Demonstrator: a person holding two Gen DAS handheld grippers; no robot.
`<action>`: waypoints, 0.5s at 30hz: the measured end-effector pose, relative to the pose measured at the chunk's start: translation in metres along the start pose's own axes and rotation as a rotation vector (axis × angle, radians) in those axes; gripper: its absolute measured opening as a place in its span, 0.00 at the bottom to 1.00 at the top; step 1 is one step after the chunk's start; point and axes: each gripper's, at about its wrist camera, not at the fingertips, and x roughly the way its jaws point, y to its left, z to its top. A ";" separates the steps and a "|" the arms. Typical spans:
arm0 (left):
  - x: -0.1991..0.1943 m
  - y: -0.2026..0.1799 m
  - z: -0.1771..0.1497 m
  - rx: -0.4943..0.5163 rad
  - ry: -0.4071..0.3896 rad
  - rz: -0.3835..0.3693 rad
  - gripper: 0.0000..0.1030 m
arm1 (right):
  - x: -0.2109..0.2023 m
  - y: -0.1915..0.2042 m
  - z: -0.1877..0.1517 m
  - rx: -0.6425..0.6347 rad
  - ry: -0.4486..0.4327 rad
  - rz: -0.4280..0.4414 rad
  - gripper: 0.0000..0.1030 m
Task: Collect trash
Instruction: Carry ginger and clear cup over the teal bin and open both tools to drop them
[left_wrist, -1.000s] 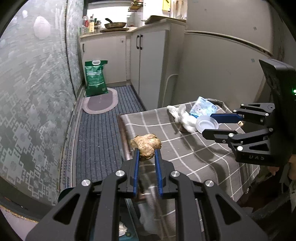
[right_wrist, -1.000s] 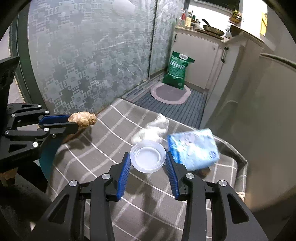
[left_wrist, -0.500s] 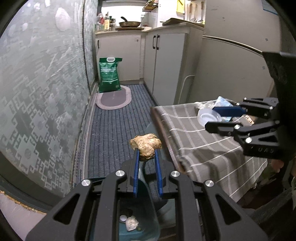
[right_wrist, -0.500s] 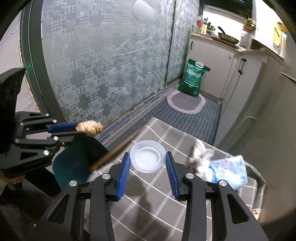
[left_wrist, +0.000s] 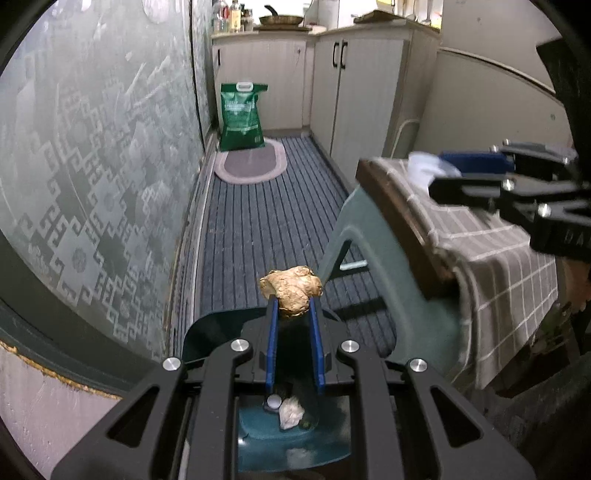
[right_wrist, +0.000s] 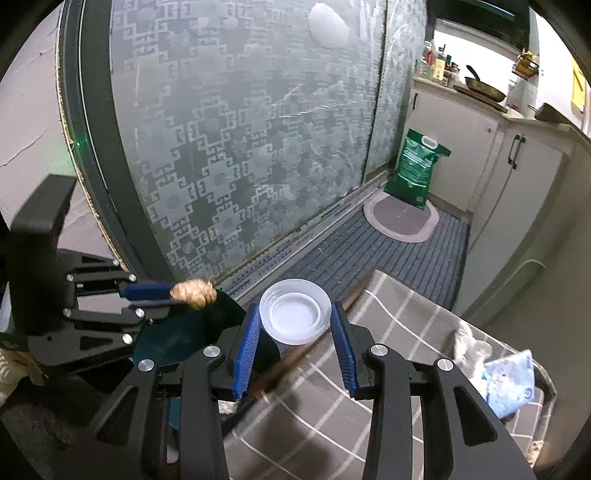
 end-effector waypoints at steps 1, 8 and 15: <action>0.001 0.001 -0.001 0.004 0.007 0.001 0.18 | 0.002 0.002 0.002 -0.002 0.001 0.005 0.38; 0.001 0.010 -0.015 0.026 0.043 0.003 0.19 | 0.017 0.021 0.011 -0.012 0.018 0.046 0.38; -0.009 0.028 -0.022 0.003 0.041 0.012 0.19 | 0.036 0.041 0.018 -0.018 0.053 0.093 0.38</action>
